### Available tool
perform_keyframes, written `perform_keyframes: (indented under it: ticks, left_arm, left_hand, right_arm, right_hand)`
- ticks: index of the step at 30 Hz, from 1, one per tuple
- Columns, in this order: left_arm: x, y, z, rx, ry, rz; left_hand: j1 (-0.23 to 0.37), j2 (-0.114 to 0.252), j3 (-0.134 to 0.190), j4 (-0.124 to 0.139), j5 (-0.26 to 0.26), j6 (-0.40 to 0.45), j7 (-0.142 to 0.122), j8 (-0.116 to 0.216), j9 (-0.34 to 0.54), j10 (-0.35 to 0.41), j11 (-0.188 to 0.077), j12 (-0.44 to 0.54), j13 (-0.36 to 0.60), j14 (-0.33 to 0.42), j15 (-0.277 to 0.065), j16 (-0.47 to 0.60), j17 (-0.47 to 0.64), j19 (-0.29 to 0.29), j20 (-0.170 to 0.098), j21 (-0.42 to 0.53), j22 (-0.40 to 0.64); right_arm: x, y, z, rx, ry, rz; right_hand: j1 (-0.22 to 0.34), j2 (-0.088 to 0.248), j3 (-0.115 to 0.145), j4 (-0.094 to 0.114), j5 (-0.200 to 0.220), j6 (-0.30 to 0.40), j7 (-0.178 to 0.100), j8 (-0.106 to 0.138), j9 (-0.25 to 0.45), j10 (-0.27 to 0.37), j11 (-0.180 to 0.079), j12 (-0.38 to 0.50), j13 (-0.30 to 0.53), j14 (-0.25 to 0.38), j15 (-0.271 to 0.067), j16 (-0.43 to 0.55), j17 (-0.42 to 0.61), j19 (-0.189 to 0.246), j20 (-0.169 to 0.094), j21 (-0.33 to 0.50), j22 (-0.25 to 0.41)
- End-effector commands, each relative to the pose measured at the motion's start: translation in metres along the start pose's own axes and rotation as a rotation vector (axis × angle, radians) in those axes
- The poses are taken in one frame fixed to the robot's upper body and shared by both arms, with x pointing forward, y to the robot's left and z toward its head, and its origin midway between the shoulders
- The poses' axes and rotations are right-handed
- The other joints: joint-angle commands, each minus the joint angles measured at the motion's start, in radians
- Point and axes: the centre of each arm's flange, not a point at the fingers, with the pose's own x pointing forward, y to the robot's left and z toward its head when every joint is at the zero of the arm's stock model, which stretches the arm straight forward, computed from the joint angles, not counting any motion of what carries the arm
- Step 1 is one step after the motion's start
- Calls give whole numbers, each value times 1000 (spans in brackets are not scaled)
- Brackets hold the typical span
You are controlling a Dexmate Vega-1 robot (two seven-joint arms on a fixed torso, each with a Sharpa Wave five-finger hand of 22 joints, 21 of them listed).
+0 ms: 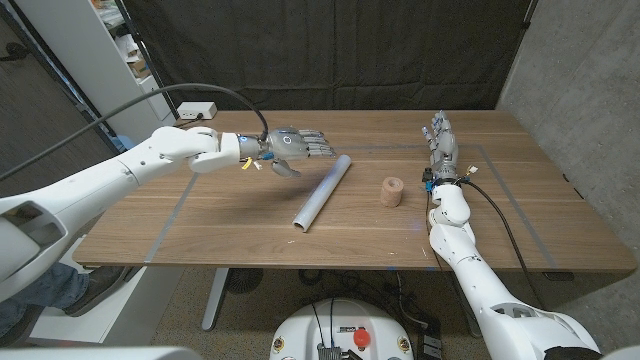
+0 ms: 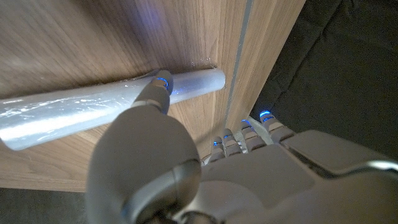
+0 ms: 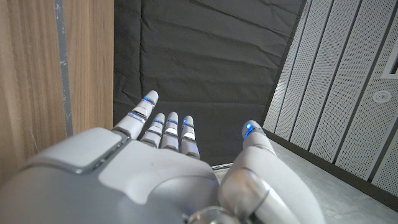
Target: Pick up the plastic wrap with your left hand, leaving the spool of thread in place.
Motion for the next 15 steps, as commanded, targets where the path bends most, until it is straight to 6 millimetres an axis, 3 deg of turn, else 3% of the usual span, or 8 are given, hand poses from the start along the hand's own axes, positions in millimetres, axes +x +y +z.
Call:
perform_keyframes:
  ticks: [1, 6, 15]
  left_arm:
    - [7, 1, 0, 18, -40, -28]
    - [13, 5, 1, 27, -56, -20]
    - [22, 10, 5, 32, -116, -19]
  left_hand:
    - [16, -2, -8, 1, 7, 10, -13, 11, 3, 28, -10, 15, 0, 13, -25, 10, 3, 11, 3, 5, 3]
    - [20, -3, -18, 2, 11, 25, -16, 16, 3, 53, -14, 25, 3, 33, -26, 15, 3, 26, -22, 9, 3]
    - [26, -3, -28, 3, 15, 34, -17, 18, 4, 55, -11, 26, 5, 39, -26, 15, 3, 44, -41, 12, 2]
  right_arm:
    - [0, -2, 1, 14, -10, -13]
    - [0, -2, 0, 24, -14, -18]
    - [0, -1, 1, 40, -27, -24]
  right_hand:
    - [5, 1, -4, -1, 3, 8, -1, 0, 0, 4, 0, -3, -1, 9, -1, 6, 2, 3, 5, -5, 3]
    - [6, 2, -4, -1, 3, 10, -1, 1, 0, 8, 0, -1, -2, 11, -5, 7, 1, 2, 5, -5, 3]
    - [6, 1, -4, -3, 4, 14, -3, 2, 0, 9, 1, -2, -4, 11, -5, 7, -1, 2, 5, -5, 3]
